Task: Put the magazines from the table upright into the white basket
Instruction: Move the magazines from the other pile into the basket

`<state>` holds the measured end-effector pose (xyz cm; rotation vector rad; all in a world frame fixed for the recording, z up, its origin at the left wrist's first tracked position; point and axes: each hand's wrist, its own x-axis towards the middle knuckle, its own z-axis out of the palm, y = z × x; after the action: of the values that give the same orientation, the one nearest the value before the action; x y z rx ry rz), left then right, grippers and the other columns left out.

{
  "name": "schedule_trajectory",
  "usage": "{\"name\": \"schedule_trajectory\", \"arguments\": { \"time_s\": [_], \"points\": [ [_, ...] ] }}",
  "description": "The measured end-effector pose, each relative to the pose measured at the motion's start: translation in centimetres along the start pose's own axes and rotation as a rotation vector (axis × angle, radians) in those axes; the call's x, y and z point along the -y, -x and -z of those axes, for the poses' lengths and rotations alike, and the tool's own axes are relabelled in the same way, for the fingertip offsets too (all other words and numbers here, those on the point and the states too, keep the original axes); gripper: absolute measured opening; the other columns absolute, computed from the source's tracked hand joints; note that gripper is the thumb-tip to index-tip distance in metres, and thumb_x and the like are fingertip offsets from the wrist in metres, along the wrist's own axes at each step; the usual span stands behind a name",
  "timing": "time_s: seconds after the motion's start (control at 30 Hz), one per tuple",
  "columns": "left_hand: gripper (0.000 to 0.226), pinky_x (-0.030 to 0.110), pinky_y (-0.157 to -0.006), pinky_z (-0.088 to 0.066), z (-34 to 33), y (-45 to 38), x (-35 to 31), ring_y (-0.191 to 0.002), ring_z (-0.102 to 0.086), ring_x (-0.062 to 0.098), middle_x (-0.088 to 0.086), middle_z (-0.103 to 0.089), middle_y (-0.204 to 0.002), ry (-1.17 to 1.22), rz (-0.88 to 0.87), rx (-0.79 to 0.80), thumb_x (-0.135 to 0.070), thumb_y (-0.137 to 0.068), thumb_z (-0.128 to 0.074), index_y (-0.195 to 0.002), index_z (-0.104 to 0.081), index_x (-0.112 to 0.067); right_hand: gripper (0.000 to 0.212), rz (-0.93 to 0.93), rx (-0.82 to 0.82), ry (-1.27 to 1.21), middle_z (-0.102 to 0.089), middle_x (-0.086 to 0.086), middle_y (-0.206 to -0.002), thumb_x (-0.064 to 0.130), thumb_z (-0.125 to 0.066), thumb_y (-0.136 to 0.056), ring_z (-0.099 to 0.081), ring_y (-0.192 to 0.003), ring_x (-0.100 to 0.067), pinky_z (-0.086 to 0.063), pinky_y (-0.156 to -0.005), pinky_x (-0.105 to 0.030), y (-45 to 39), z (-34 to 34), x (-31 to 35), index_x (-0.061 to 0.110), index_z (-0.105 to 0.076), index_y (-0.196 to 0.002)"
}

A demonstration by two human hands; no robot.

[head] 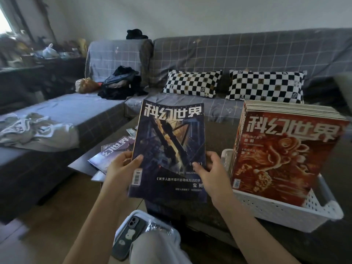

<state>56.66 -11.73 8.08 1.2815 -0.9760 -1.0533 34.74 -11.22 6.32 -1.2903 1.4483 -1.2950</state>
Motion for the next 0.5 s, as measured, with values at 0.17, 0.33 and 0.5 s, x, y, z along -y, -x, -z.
{"name": "schedule_trajectory", "arguments": {
  "time_s": [0.17,0.33,0.5],
  "points": [
    [0.016,0.033,-0.061,-0.057,-2.6,2.4,-2.2,-0.071,-0.068,0.027,0.016,-0.072,-0.089,0.184,-0.082,0.112,-0.012,-0.087,-0.064,-0.101,-0.063,-0.003,0.025,0.071,-0.009,-0.169,-0.073,0.001,-0.093,0.017,-0.062,-0.089,-0.069,-0.088,-0.021,-0.053,-0.083,-0.052,2.0,4.4,2.5,0.028,-0.051,-0.108],
    [0.018,0.034,-0.061,-0.057,-6.7,3.5,-2.7,-0.077,-0.072,0.028,0.014,-0.074,-0.091,0.245,-0.120,0.225,-0.013,-0.085,-0.067,-0.102,-0.065,-0.008,0.022,0.160,-0.089,-0.157,-0.074,0.010,-0.091,0.015,-0.061,-0.089,-0.070,-0.085,-0.012,-0.054,-0.084,-0.046,3.4,9.6,3.4,0.031,-0.053,-0.103],
    [0.032,0.036,-0.066,-0.058,-11.8,4.2,-2.3,-0.086,-0.072,0.030,0.013,-0.074,-0.099,0.279,-0.132,0.397,-0.017,-0.077,-0.072,-0.108,-0.065,-0.012,0.027,0.194,-0.202,-0.132,-0.073,0.013,-0.095,0.013,-0.062,-0.088,-0.069,-0.090,-0.008,-0.054,-0.086,-0.041,3.9,15.1,2.8,0.037,-0.055,-0.098]
  ]
}}
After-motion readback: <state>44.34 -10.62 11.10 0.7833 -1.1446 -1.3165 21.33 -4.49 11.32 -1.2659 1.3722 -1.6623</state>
